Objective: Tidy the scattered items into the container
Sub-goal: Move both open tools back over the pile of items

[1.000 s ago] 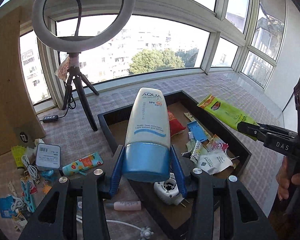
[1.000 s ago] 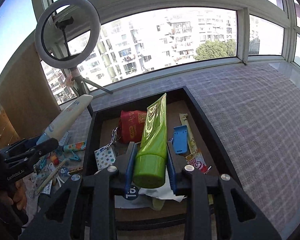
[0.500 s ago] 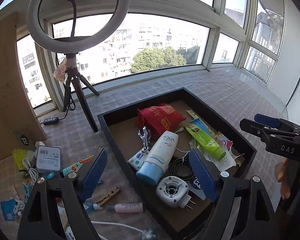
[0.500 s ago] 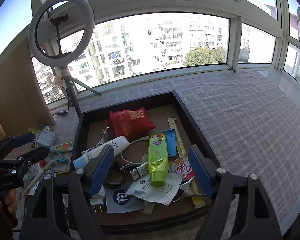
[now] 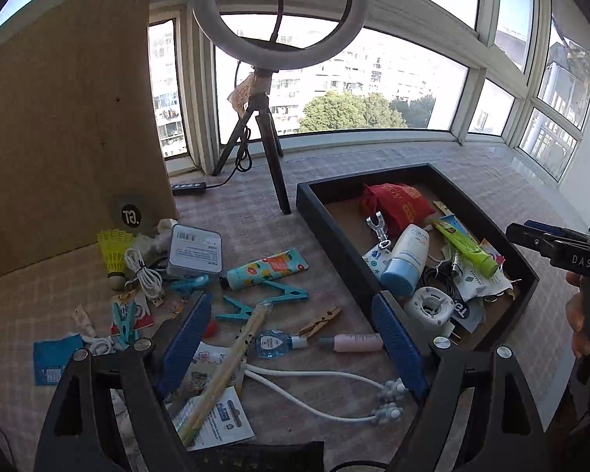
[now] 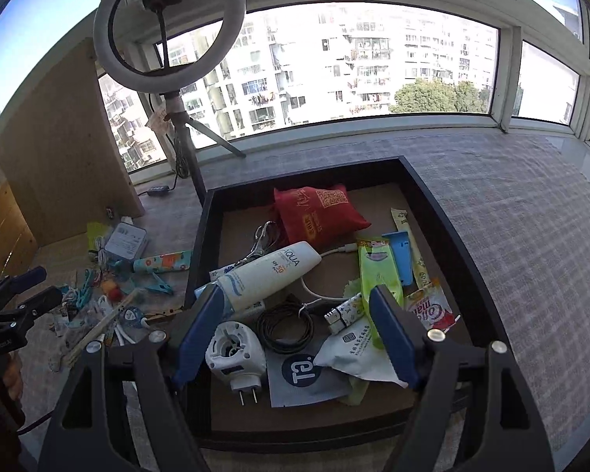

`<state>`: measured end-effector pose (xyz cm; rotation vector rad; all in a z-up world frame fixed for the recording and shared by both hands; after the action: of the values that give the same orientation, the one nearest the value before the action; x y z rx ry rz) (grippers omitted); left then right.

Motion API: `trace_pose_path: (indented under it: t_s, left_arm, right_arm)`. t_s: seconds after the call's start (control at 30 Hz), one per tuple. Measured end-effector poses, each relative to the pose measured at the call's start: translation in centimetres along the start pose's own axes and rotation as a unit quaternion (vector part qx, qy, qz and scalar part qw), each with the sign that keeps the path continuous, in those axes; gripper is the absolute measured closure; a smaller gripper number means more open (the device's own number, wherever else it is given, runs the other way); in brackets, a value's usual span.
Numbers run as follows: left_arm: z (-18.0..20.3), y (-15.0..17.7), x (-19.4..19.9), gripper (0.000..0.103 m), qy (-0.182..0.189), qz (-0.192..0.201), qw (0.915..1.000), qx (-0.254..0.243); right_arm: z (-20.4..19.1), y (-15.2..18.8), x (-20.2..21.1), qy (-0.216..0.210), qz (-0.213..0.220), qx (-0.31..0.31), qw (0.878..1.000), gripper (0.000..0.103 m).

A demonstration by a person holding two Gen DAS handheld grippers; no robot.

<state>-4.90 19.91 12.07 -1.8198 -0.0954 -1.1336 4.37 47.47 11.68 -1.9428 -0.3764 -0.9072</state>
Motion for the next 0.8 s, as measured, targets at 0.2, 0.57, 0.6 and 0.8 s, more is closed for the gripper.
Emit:
trace_pose_path:
  t_s: [0.2,0.57,0.6,0.8]
  left_arm:
    - [-7.8,7.2,3.2,0.02,-0.074,-0.025,0.9948,0.066]
    - [-15.8,13.6,4.9,0.022,-0.107,-0.047,0.9877,0.104]
    - [-16.0,13.6,4.7,0.022,-0.105,-0.05,0.9884,0.098]
    - [-15.3,13.2,3.1,0.031,-0.074,-0.06,0.9938,0.057]
  right_arm:
    - [-3.8,1.6,-1.3,0.002,-0.008,0.036,0.999,0.028]
    - [-12.2,5.4,-4.5,-0.051,-0.078,0.114,0.989,0.028]
    - [-13.0,5.8,-5.0,-0.052,-0.087,0.121,0.987,0.028]
    - [-16.4,7.6,-7.6,-0.067,-0.136,0.128,0.98,0.028]
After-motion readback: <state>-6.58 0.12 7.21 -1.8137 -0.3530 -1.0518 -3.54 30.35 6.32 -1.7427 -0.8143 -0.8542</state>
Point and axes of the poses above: each gripper's, at about its wrist camera, not at the fingertips, and x roughly against the way its jaws point, z to its right, y to its underside, the point moved 2 cm from there along -x, roughly the way its jaws point, and after that the axes turned 14 degrees about -x, right-handed, at the moved point
